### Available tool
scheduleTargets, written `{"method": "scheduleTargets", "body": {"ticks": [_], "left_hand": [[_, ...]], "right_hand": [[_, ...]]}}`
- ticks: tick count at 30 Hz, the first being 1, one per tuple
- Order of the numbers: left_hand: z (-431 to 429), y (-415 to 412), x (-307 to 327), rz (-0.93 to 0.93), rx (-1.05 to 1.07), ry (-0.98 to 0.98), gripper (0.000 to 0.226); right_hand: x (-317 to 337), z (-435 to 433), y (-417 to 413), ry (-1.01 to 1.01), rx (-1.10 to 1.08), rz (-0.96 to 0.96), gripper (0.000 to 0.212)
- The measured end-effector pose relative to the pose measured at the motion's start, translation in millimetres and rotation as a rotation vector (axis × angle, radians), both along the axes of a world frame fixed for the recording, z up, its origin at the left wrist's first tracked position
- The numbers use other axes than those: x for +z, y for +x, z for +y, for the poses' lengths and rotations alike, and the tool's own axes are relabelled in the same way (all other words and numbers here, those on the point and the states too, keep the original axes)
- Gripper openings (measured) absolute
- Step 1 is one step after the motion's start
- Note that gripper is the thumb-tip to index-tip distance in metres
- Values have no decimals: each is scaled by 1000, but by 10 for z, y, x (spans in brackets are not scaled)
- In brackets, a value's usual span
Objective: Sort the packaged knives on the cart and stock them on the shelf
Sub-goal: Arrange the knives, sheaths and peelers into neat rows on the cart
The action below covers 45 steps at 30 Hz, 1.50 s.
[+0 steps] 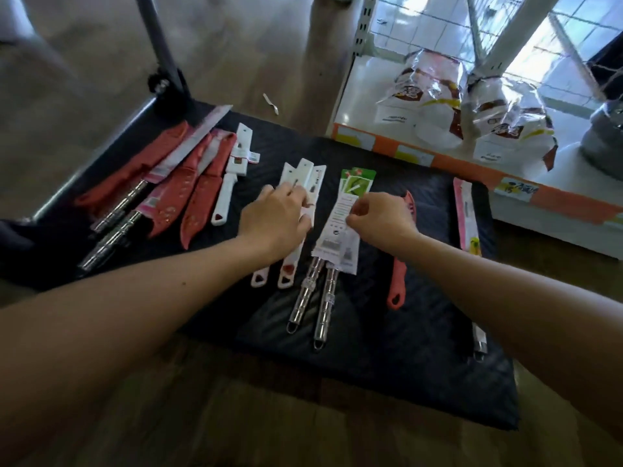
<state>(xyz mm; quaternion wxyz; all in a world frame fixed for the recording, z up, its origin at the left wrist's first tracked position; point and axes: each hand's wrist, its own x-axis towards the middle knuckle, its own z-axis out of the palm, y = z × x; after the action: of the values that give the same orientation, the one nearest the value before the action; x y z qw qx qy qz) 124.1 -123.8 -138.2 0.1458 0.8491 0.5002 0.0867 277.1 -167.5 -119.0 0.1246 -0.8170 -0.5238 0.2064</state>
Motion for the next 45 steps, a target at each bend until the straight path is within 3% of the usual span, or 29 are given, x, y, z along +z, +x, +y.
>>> {"method": "scheduleTargets", "body": {"ticks": [9,13,21,32,37,40,45], "left_hand": [[398,-956,-76,103,237,49,34],[601,-1261,-93,123,289,82,34],[1276,-1368,-32,460,-55,282,43],[1672,-1323,-264,575,-274,296,45],[1740,-1472,-321,528,-475,588,41],[1731,-1538,-318,514,-525,622,36],[1680,-1532,-355,263,-583,748,44]], "right_hand": [[-142,426,-904,83,158,64,20],[-173,602,-1154,120,286,-9,18],[-179,1204,-1395,208,518,-273,27],[-413,1667,-1342,181,729,-417,42],[-507,1630,-1292,190,786,-439,41],[-485,1589,-1231,216,796,-437,42],[-430,1489,-1093,316,793,-466,40]]}}
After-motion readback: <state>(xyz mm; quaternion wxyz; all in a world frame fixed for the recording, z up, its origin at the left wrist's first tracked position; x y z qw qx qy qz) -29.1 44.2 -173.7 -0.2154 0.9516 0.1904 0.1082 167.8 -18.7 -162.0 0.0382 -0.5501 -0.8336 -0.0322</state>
